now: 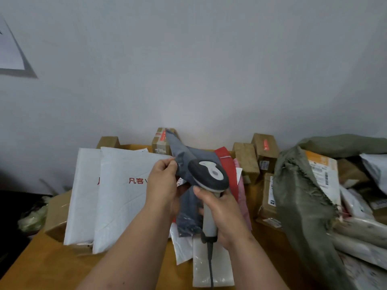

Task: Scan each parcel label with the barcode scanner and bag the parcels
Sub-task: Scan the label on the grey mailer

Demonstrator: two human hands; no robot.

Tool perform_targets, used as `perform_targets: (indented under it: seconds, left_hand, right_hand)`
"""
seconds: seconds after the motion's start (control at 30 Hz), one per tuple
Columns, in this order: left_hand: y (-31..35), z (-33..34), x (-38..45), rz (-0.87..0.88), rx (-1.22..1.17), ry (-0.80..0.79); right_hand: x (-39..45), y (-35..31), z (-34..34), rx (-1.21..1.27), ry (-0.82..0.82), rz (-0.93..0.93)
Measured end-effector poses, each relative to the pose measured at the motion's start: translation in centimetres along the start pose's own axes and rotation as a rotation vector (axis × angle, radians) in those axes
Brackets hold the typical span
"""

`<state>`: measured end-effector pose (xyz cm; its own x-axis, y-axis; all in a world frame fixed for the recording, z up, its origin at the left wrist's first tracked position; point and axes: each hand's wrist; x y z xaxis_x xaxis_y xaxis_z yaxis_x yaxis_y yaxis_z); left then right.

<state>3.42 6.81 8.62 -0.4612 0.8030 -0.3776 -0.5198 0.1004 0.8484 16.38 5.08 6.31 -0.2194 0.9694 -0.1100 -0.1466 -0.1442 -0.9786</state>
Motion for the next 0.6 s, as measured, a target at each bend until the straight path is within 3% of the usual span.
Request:
perform_targets:
  seconds: [0.17, 0.33, 0.43, 0.5, 0.6]
  left_hand:
    - [1.7, 2.1, -4.6, 0.201, 0.010, -0.046]
    - [4.3, 4.1, -8.7, 0.386, 0.024, -0.186]
    - [4.7, 4.7, -9.6, 0.409, 0.056, -0.339]
    - [4.0, 4.5, -9.4, 0.369, 0.050, -0.410]
    - [2.0, 2.8, -7.7, 0.299, 0.110, -0.302]
  right_hand:
    - [-1.7, -2.6, -0.8, 0.033, -0.047, -0.119]
    - [-2.3, -4.1, -1.0, 0.344, -0.072, -0.198]
    - [-2.6, -4.3, -0.9, 0.635, -0.103, -0.064]
    - [-2.8, -4.2, -1.3, 0.729, -0.040, 0.091]
    - [-2.5, -3.0, -2.3, 0.752, 0.192, 0.302]
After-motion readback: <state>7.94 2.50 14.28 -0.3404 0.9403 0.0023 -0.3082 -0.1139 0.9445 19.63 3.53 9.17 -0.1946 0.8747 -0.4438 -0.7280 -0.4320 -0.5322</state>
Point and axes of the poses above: each hand's wrist, its own x-axis towards the middle knuckle, its own z-axis out of the palm, y = z × x, and after that the axes turned 5 degrees about -z, right-handed
